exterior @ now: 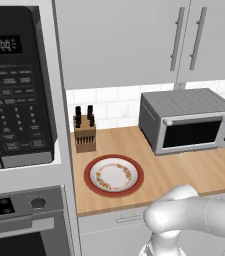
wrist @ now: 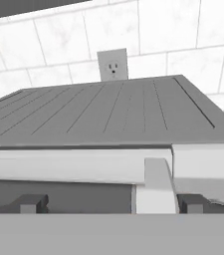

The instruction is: Pick up the kebab skewer and baguette bread, and place them inside the toaster oven. Close the toaster oven door and start by setting the timer.

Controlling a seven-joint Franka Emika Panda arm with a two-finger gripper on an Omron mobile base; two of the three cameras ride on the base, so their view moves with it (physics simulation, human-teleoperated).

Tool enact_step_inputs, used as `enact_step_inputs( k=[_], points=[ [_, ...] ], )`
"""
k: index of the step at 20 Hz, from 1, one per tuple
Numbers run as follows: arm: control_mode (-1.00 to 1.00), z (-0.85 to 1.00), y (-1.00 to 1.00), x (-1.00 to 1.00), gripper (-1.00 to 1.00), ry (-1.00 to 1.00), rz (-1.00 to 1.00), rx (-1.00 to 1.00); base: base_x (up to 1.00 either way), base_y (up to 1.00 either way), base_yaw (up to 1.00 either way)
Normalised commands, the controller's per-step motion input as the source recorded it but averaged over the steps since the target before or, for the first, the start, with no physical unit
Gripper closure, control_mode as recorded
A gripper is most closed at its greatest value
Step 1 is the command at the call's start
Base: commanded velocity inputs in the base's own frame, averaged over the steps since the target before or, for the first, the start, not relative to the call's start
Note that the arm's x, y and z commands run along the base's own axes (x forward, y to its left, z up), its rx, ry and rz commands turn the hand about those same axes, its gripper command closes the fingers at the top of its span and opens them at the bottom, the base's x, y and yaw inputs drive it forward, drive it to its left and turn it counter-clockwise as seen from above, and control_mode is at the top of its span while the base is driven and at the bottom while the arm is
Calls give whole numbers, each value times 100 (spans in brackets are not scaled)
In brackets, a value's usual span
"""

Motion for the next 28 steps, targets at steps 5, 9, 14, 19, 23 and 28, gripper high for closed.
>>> enact_step_inputs(
  k=[5,9,14,19,23,28],
  points=[
    [-100,-18,28,36,-100,0,0,0,0,0,0],
    [-100,-8,13,10,-100,0,0,0,0,0,0],
    [-100,0,-4,-26,-100,0,0,0,0,0,0],
    [-100,0,-25,-64,-100,-2,0,0,0,0,0],
    [-100,-4,-20,-52,-100,-2,-5,0,0,0,0],
    [-100,-13,-11,-25,-100,0,-13,0,0,0,0]
  ],
)
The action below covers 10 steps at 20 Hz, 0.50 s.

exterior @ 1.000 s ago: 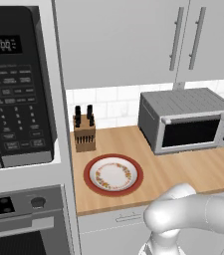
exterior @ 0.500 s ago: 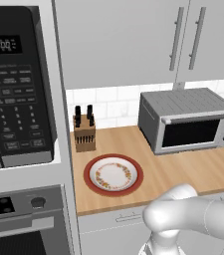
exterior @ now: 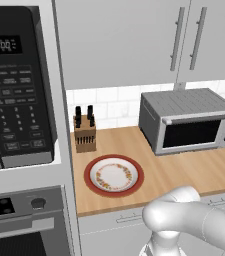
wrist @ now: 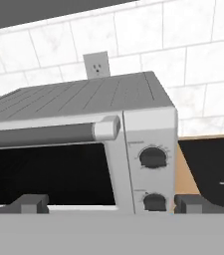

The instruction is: Pick up the kebab skewer and baguette bread, and place them inside the toaster oven. Close the toaster oven door and start by setting the timer.

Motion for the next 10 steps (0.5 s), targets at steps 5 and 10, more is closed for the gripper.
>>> enact_step_inputs(
  k=[5,10],
  points=[
    [-100,-13,-8,-2,-100,0,-8,0,0,0,0],
    [-100,-26,0,2,-100,-2,-2,0,0,0,0]
  ],
)
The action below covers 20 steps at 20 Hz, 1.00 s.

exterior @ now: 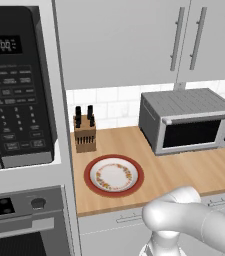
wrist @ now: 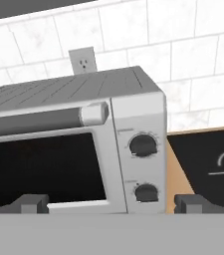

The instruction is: Pick up the kebab skewer and baguette bread, and place them inside the toaster oven. Close the toaster oven door and start by setting the timer.

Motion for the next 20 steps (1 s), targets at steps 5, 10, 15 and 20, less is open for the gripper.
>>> enact_step_inputs(
  k=[5,10,15,20],
  points=[
    [-100,-29,-1,11,-100,-2,0,0,0,0,0],
    [-100,-11,-4,12,-100,-4,0,0,0,0,0],
    [-100,0,-23,21,-100,-5,0,0,0,0,0],
    [-100,-10,-13,29,-100,-3,0,0,0,0,0]
  ],
)
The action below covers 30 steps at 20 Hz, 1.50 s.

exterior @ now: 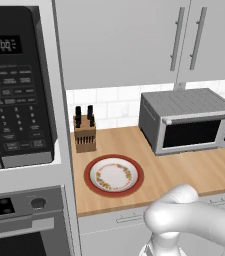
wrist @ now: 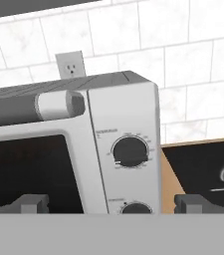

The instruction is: Pick up the kebab skewer and baguette bread, and place them inside the toaster oven. Close the toaster oven door and start by setting the timer.

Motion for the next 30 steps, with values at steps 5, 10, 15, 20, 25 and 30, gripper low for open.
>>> enact_step_inputs(
  k=[5,10,15,20,25,30],
  points=[
    [-100,-8,0,23,-100,0,0,0,0,0,0],
    [-100,-40,-4,4,-100,0,0,-2,0,0,0],
    [-100,-30,0,0,-100,0,0,-1,0,0,0],
    [-100,-32,0,0,-100,0,0,-2,0,0,0],
    [-100,-27,-1,9,-100,0,0,0,0,0,0],
    [-100,-3,0,29,-100,0,0,0,0,0,0]
  ],
)
